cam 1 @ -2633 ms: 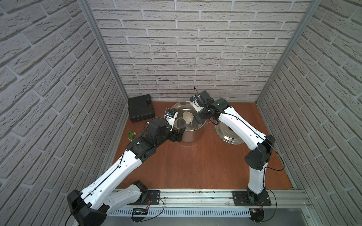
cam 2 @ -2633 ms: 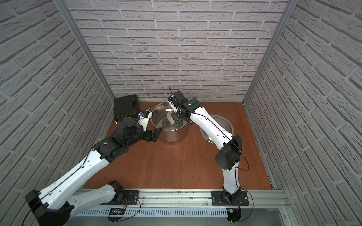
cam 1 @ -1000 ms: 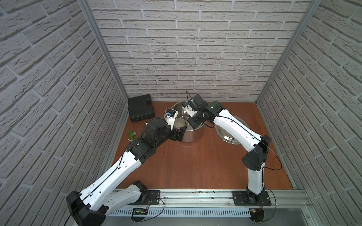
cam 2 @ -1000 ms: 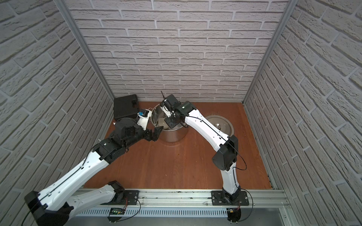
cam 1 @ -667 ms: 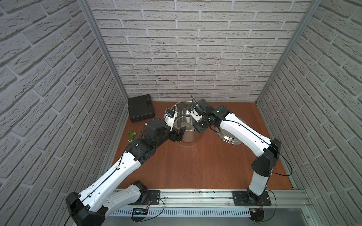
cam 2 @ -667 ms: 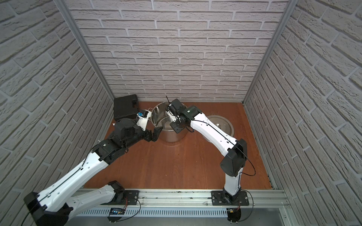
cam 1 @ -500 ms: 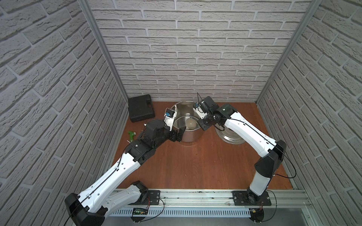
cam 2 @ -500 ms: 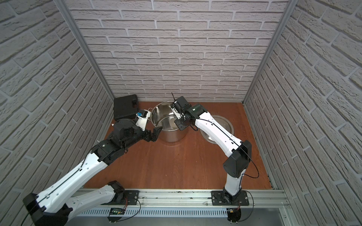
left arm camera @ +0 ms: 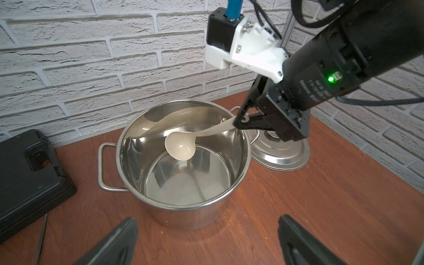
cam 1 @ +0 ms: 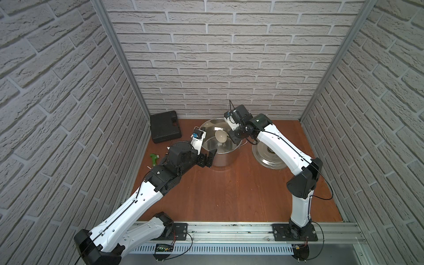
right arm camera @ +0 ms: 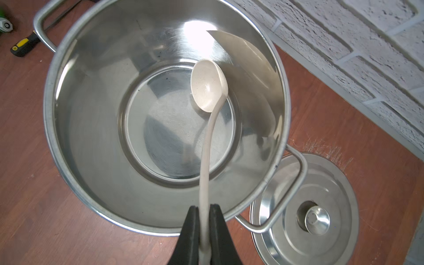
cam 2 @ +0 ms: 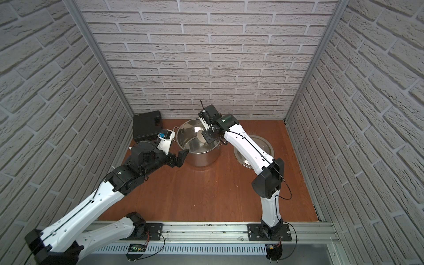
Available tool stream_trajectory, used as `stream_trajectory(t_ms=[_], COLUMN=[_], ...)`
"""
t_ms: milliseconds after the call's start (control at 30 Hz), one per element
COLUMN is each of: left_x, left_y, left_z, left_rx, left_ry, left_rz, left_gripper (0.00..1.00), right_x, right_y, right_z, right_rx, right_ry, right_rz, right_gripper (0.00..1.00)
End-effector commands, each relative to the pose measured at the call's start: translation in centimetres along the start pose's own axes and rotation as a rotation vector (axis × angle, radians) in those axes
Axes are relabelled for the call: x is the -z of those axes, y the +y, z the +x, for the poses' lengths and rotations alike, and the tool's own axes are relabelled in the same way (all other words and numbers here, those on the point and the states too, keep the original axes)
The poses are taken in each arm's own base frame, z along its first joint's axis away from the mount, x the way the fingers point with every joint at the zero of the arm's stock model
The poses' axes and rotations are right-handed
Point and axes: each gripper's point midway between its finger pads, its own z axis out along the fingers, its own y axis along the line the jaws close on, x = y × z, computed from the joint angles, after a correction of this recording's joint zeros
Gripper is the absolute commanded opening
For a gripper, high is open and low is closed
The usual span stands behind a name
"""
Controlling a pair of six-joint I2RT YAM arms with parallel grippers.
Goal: Stir the soup with a spoon
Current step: Stir the soup in the pan with a stick.
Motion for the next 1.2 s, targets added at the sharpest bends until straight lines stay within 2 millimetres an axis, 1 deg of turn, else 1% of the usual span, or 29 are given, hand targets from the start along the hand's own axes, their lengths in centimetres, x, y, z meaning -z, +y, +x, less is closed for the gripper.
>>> stream_trajectory(t_ms=[0, 133, 167, 200, 267, 500, 667, 800, 867, 967, 1033, 1100, 1167], left_x=[0.4, 0.4, 0.4, 0.4, 0.5, 0.5, 0.4, 0.4, 0.4, 0.5, 0.5, 0.6, 0.6], left_y=[-0.1, -0.1, -0.1, -0.1, -0.1, -0.2, -0.2, -0.3, -0.4, -0.3, -0.3, -0.3, -0.3], left_z=[-1.0, -0.8, -0.8, -0.7, -0.7, -0.5, -0.4, -0.3, -0.3, -0.4, -0.5, -0.6, -0.7], left_rx=[0.004, 0.004, 0.005, 0.003, 0.005, 0.005, 0.010, 0.020, 0.023, 0.025, 0.026, 0.026, 0.026], left_ry=[-0.052, -0.047, -0.046, -0.045, -0.048, -0.047, -0.048, -0.048, -0.050, -0.054, -0.058, -0.061, -0.064], left_rz=[0.001, 0.004, 0.004, 0.004, 0.003, 0.009, 0.014, 0.020, 0.023, 0.020, 0.018, 0.017, 0.017], left_gripper=[0.98, 0.98, 0.98, 0.98, 0.98, 0.98, 0.98, 0.98, 0.98, 0.98, 0.98, 0.98, 0.99], right_x=[0.1, 0.6, 0.5, 1.6, 2.2, 3.9, 4.1, 3.9, 3.5, 2.6, 2.1, 1.6, 1.3], right_y=[2.7, 4.5, 4.8, 4.9, 4.9, 3.4, 1.2, -0.8, -1.6, -2.4, -2.4, -1.9, -1.0], right_z=[-1.2, -0.7, -0.3, -0.2, 0.6, 3.9, 5.4, 4.8, 4.1, 2.8, 1.8, 0.9, -0.2], right_rx=[0.025, 0.035, 0.037, 0.037, 0.040, 0.048, 0.021, -0.031, -0.048, -0.056, -0.049, -0.045, -0.046], right_ry=[-0.031, -0.025, -0.012, -0.026, -0.017, 0.013, 0.023, 0.006, -0.005, -0.008, -0.013, -0.018, -0.034], right_rz=[-0.059, -0.093, -0.103, -0.107, -0.104, -0.048, 0.031, 0.075, 0.094, 0.110, 0.107, 0.087, 0.041], right_gripper=[0.03, 0.03, 0.03, 0.02, 0.03, 0.03, 0.03, 0.03, 0.03, 0.03, 0.03, 0.02, 0.03])
